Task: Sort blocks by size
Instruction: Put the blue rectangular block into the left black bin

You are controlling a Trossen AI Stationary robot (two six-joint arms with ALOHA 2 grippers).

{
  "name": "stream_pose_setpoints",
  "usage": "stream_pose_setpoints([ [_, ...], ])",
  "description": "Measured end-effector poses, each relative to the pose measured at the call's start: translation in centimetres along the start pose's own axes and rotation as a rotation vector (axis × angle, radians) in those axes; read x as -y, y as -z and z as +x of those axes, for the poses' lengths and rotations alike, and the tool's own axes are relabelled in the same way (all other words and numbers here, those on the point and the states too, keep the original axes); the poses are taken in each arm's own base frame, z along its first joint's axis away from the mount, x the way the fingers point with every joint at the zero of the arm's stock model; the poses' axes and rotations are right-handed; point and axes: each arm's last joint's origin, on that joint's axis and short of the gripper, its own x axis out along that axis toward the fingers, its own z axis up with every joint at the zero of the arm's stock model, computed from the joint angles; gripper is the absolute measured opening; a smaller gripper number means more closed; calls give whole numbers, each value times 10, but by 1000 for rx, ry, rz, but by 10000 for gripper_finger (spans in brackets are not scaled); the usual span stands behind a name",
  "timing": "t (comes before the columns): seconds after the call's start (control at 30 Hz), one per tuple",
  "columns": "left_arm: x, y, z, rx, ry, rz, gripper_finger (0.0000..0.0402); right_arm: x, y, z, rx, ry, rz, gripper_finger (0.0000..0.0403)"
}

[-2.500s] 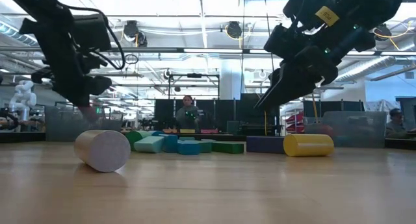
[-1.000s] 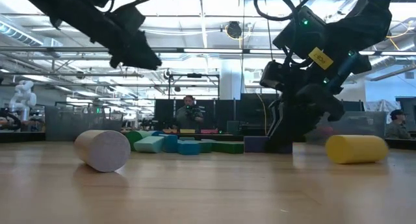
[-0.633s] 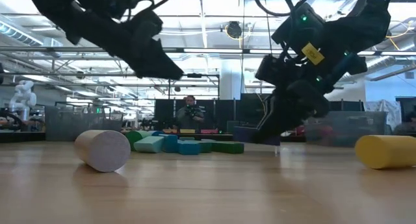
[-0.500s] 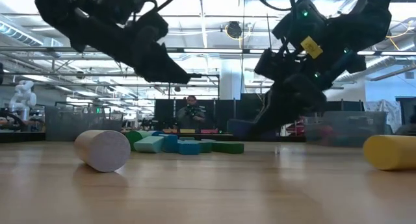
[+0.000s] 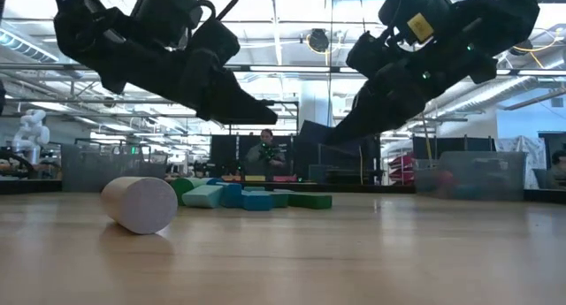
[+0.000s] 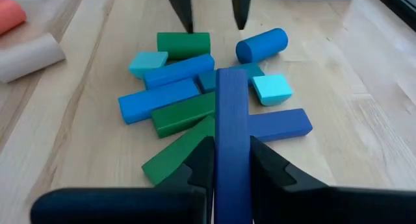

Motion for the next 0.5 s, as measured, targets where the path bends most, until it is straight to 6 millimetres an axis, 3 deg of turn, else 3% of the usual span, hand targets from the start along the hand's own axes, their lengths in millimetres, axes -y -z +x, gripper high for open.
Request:
stream_pose_setpoints([
  [0.27,5,-2,21,12,15,3,155,-1,-1,0,8,-10,0,45],
  [0.5,6,-5,36,9,-12,6,236,-3,-1,0,6,-40,-3,45],
])
